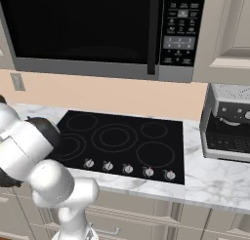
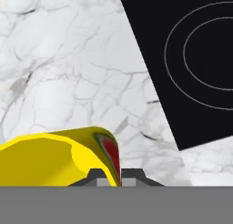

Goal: Pick the cup and bowl from the counter and place them on the counter next to the sink.

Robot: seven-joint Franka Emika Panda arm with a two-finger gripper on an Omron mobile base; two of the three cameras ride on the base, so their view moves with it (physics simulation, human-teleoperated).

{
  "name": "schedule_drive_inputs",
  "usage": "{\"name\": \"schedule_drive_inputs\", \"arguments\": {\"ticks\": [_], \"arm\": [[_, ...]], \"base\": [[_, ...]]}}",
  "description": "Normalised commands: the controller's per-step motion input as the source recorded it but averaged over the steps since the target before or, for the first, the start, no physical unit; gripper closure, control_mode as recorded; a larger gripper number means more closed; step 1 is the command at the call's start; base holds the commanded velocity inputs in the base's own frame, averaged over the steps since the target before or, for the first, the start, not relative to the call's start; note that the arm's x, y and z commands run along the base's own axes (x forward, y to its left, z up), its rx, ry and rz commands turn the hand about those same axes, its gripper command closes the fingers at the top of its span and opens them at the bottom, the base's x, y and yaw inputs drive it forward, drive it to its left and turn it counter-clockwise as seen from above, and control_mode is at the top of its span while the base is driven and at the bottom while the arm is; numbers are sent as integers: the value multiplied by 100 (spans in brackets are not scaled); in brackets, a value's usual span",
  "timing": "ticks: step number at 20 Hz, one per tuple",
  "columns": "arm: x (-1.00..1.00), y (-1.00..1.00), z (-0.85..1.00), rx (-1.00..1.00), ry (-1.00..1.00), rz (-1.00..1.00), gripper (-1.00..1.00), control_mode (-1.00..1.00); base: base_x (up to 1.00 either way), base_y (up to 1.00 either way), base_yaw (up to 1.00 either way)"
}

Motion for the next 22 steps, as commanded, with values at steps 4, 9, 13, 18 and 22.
{"name": "schedule_drive_inputs", "arguments": {"ticks": [4,9,13,18,22], "arm": [[-59,-48,50,0,6,-3,100,-100],[-55,-44,14,0,4,0,100,-100],[-54,-56,35,0,0,0,100,-100],[-18,-64,50,0,0,1,100,-100],[0,-67,9,0,0,10,100,-100]], "base": [[0,0,0],[0,0,0],[0,0,0],[0,0,0],[0,0,0]]}}
